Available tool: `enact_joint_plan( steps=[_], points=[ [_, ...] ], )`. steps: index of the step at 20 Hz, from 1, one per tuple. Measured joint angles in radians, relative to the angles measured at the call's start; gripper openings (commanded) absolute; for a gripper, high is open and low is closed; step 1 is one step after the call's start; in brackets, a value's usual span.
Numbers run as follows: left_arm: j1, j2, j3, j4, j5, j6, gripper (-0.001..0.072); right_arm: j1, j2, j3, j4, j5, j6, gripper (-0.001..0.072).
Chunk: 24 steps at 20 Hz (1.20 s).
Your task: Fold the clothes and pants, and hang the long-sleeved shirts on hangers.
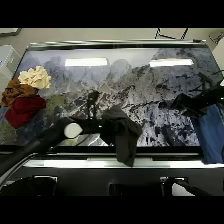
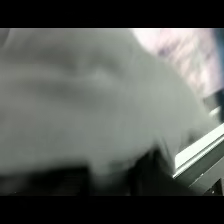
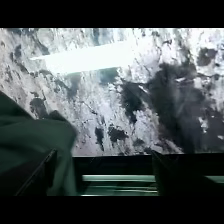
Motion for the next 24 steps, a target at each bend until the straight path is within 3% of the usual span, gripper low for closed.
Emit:
enact_joint_plan(
  steps=[3,7,11,15,17,20,21,22,23,24],
  points=[
    [0.065,-0.080,0.073,-0.060,-0.098,0.074,0.0715,0.000,0.000,-0.006,0.008,-0.006,-0.026,0.0709],
    [0.321,-0.073,0.185,-0.084,-0.399,0.252,0.0714,0.000,0.000,-0.122,0.065,0.000,-0.061,0.0709],
    [0.527,-0.052,0.136,-0.092,-0.647,0.388,0.0713,0.000,0.000,-0.352,0.171,-0.069,-0.104,0.0705],
    [0.549,-0.048,-0.065,-0.155,-0.590,0.456,0.0706,0.000,0.000,-0.555,0.313,-0.181,-0.156,0.0705],
    [0.509,-0.062,-0.150,-0.232,-0.486,0.483,0.0582,0.000,0.000,-0.610,0.360,-0.221,-0.179,0.0704],
    [0.426,-0.103,-0.212,-0.345,-0.350,0.515,0.0577,0.018,0.001,-0.647,0.402,-0.275,-0.198,0.0704],
    [0.400,-0.116,-0.223,-0.372,-0.313,0.521,0.0404,0.037,0.001,-0.652,0.411,-0.297,-0.199,0.0704],
    [0.377,-0.127,-0.230,-0.402,-0.279,0.526,0.0096,0.060,0.001,-0.657,0.416,-0.325,-0.202,0.0681],
    [0.357,-0.136,-0.236,-0.422,-0.255,0.528,0.0028,0.088,0.001,-0.660,0.421,-0.359,-0.201,0.0655],
    [0.343,-0.142,-0.239,-0.435,-0.235,0.534,0.0026,0.115,0.001,-0.662,0.426,-0.404,-0.198,0.0443]
  ],
)
